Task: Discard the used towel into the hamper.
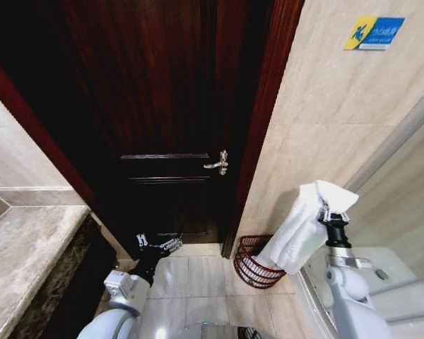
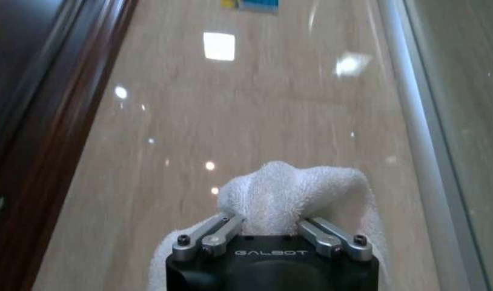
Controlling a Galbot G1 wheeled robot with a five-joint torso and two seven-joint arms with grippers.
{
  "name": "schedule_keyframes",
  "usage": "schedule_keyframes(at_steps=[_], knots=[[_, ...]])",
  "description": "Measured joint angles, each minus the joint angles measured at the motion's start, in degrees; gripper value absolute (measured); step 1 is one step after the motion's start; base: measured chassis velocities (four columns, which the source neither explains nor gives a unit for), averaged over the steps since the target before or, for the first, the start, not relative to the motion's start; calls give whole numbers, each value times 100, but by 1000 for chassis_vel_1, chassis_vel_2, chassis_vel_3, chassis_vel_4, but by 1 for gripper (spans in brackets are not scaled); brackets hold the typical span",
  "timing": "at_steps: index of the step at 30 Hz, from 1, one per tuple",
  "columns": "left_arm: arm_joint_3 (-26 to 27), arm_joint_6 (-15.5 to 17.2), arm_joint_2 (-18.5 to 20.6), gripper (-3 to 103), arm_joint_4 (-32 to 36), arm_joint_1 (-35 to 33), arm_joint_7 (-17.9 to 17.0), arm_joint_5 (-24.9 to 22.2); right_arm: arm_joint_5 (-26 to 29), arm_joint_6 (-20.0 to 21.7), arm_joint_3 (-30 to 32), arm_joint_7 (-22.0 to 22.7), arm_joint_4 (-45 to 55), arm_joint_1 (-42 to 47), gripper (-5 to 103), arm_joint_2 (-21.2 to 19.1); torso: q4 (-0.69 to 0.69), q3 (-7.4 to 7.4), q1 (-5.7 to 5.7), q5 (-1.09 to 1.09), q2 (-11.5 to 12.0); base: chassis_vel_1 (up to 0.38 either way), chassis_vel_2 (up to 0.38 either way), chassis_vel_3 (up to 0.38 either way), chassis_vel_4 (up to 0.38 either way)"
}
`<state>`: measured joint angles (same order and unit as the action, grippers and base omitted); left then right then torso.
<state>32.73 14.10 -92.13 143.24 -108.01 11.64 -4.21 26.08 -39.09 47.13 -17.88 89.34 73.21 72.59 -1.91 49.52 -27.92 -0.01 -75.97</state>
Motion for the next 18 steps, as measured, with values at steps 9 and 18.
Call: schedule_keyframes(at_steps=[9,18], knots=[[0,0,0,100,0,0,0,0,-266,-240,-188,-36,-931,-285,10,127,0,0,0,1,1,0,0,0,0],[0,0,0,100,0,0,0,0,-282,-157,-362,-26,-1312,-477,10,221,-1,0,0,0,1,0,0,0,0]])
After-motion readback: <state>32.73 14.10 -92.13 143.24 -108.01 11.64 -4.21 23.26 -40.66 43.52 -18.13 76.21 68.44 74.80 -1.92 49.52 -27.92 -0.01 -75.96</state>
